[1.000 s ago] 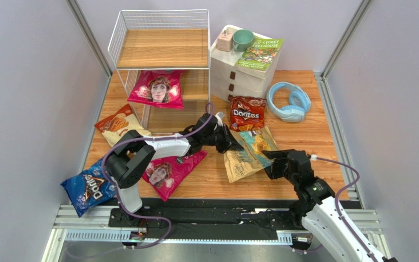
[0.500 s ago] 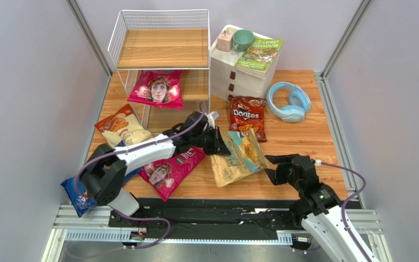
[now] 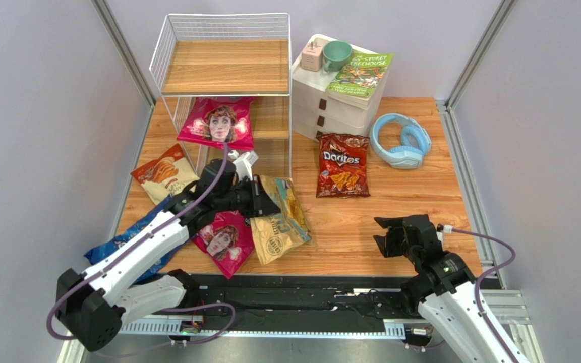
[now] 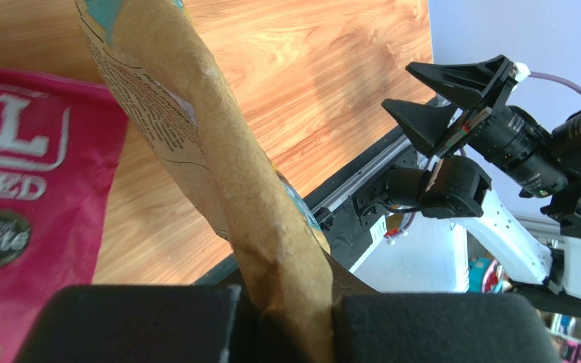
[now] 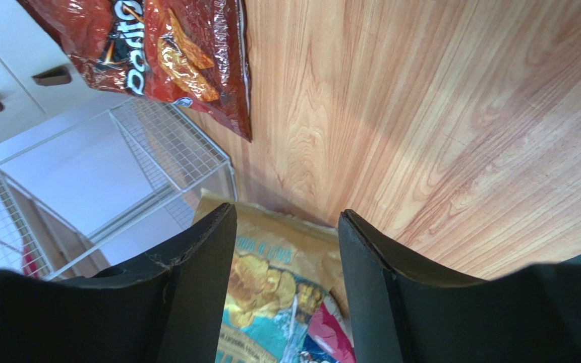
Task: Place and organize the chips bags onto the shelf
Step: Pick up the potato chip from the center of the board.
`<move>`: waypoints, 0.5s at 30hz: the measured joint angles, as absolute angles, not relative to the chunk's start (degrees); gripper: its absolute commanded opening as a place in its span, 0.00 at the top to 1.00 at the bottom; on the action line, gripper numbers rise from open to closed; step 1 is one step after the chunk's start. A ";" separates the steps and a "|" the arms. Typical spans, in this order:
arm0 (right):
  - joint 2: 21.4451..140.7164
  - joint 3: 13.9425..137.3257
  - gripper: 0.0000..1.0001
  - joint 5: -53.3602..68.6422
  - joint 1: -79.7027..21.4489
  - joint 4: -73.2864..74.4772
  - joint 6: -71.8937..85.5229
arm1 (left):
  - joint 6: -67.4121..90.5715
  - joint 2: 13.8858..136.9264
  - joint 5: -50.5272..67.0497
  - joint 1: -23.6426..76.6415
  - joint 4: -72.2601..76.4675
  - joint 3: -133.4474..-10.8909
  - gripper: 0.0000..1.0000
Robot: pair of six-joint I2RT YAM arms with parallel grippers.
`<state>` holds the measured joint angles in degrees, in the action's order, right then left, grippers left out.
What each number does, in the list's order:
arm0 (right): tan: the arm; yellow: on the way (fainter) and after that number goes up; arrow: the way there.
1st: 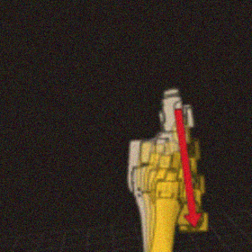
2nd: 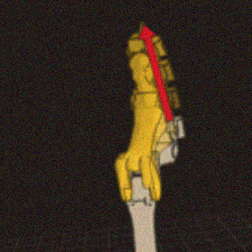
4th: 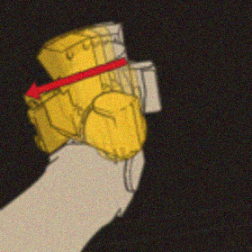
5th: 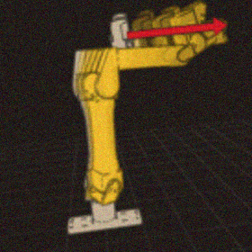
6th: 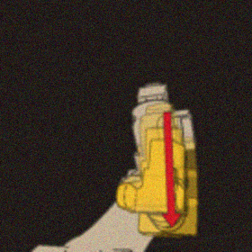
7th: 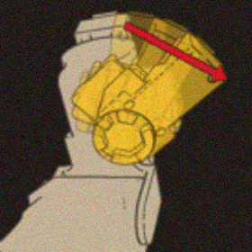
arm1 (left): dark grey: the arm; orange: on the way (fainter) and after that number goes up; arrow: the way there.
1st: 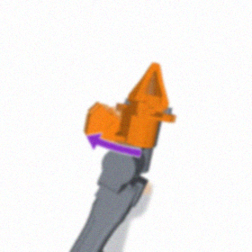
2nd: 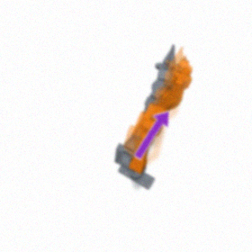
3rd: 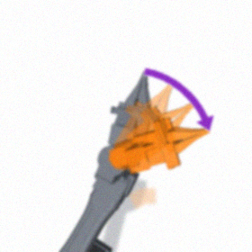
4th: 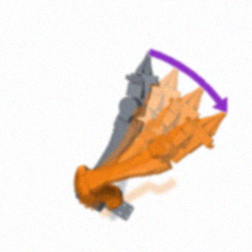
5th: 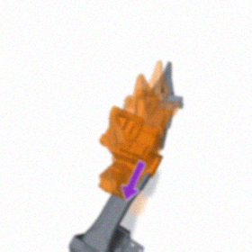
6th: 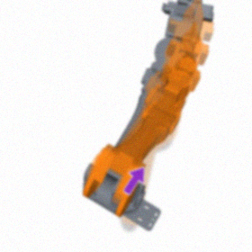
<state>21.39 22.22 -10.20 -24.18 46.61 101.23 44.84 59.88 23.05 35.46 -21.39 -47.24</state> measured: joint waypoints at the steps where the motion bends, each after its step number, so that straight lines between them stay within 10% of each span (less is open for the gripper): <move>1: 22.92 22.72 0.43 -10.20 -24.18 46.24 100.77 | 44.84 58.13 22.61 34.83 -22.63 -46.92 1.00; 15: 45.89 30.00 0.43 -4.45 -22.11 32.71 94.78 | 46.63 46.39 10.39 26.13 -29.23 -46.78 1.00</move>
